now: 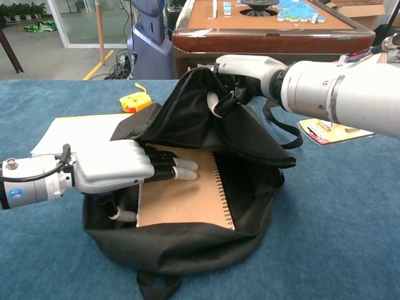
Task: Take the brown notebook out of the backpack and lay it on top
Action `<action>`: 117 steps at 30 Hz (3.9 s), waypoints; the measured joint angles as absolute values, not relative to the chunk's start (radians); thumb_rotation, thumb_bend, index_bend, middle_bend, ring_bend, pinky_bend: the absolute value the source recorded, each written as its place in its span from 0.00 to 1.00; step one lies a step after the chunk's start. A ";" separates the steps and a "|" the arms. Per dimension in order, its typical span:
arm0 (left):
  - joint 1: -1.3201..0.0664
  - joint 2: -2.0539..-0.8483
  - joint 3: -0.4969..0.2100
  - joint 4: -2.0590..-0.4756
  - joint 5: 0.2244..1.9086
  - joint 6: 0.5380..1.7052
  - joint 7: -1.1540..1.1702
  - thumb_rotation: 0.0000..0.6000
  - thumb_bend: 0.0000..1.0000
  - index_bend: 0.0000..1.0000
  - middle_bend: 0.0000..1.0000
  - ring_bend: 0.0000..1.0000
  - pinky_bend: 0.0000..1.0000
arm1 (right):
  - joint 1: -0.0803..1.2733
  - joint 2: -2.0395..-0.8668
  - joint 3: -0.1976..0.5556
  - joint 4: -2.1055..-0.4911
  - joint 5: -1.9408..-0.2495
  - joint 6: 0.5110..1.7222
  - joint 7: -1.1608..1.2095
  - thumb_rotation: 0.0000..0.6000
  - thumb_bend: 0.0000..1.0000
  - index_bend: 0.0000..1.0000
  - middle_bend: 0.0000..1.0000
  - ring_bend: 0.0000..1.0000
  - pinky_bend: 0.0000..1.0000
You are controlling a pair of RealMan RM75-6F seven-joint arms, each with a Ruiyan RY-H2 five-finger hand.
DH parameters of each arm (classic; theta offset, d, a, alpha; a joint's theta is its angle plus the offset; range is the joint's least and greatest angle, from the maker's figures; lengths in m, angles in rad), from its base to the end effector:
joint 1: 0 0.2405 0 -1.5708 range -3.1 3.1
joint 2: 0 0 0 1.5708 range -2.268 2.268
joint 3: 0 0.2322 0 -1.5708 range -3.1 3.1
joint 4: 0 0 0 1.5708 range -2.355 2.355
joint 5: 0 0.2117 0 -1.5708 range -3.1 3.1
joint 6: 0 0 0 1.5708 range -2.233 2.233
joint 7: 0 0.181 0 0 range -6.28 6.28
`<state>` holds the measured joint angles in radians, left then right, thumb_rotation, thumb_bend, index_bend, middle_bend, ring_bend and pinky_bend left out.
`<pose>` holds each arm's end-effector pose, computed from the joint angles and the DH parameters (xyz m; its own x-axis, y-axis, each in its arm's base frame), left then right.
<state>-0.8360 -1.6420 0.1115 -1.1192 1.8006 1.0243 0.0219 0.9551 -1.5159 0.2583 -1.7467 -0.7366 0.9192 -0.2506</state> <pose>-0.1217 0.3097 -0.0879 0.7302 0.0518 0.6812 0.3859 -0.8541 -0.3486 -0.0253 -0.3458 -0.0430 0.1044 -0.5060 0.8562 -0.9551 -0.2910 -0.0555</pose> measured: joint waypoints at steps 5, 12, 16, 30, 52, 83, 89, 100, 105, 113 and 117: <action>-0.845 -1.663 0.111 -1.091 1.804 1.028 0.003 1.00 0.20 0.00 0.03 0.07 0.18 | 0.955 -1.515 0.259 -1.751 -0.736 0.925 -0.254 1.00 0.88 0.64 0.30 0.12 0.14; -0.850 -1.693 0.111 -1.051 1.804 1.036 -0.023 1.00 0.20 0.01 0.03 0.07 0.18 | 0.954 -1.517 0.258 -1.752 -0.732 0.931 -0.259 1.00 0.88 0.64 0.30 0.12 0.14; -0.849 -1.710 0.110 -1.026 1.801 1.051 -0.047 1.00 0.20 0.03 0.03 0.07 0.18 | 0.954 -1.518 0.260 -1.748 -0.728 0.933 -0.259 1.00 0.88 0.64 0.29 0.12 0.14; -0.847 -1.763 0.112 -0.937 1.795 1.092 -0.158 1.00 0.24 0.15 0.03 0.07 0.18 | 0.958 -1.529 0.269 -1.724 -0.716 0.929 -0.255 1.00 0.88 0.64 0.30 0.12 0.14; -0.846 -1.792 0.130 -0.884 1.801 1.143 -0.277 1.00 0.58 0.46 0.18 0.15 0.18 | 0.962 -1.530 0.279 -1.694 -0.694 0.924 -0.258 1.00 0.88 0.64 0.30 0.12 0.14; -0.808 -1.745 0.072 -0.995 1.837 1.459 -0.487 1.00 0.60 0.56 0.61 0.52 0.39 | 0.970 -1.542 0.294 -1.613 -0.662 0.904 -0.243 1.00 0.88 0.63 0.29 0.12 0.14; -0.798 -1.731 0.052 -1.022 1.825 1.489 -0.527 1.00 0.60 0.56 0.61 0.52 0.40 | 0.969 -1.553 0.302 -1.580 -0.652 0.901 -0.232 1.00 0.89 0.62 0.30 0.12 0.14; -0.779 -1.715 0.002 -1.055 1.795 1.554 -0.614 1.00 0.60 0.57 0.62 0.54 0.43 | 0.962 -1.549 0.312 -1.543 -0.639 0.890 -0.220 1.00 0.89 0.62 0.30 0.12 0.14; -0.775 -1.686 -0.033 -1.086 1.781 1.582 -0.619 1.00 0.60 0.57 0.64 0.55 0.43 | 0.958 -1.547 0.311 -1.538 -0.644 0.881 -0.214 1.00 0.89 0.62 0.30 0.12 0.14; -0.764 -1.615 -0.090 -1.175 1.736 1.599 -0.622 1.00 0.61 0.57 0.64 0.55 0.44 | 0.957 -1.541 0.305 -1.545 -0.651 0.869 -0.216 1.00 0.89 0.61 0.29 0.12 0.14; -0.752 -1.583 -0.115 -1.213 1.713 1.606 -0.622 1.00 0.61 0.57 0.64 0.55 0.44 | 0.958 -1.537 0.301 -1.549 -0.655 0.863 -0.221 1.00 0.89 0.61 0.29 0.12 0.14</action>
<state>-0.7524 -1.5830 -0.1154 -1.2131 1.7129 1.6062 -0.6220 0.9583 -1.5366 0.3009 -1.5493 -0.6549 0.8633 -0.2208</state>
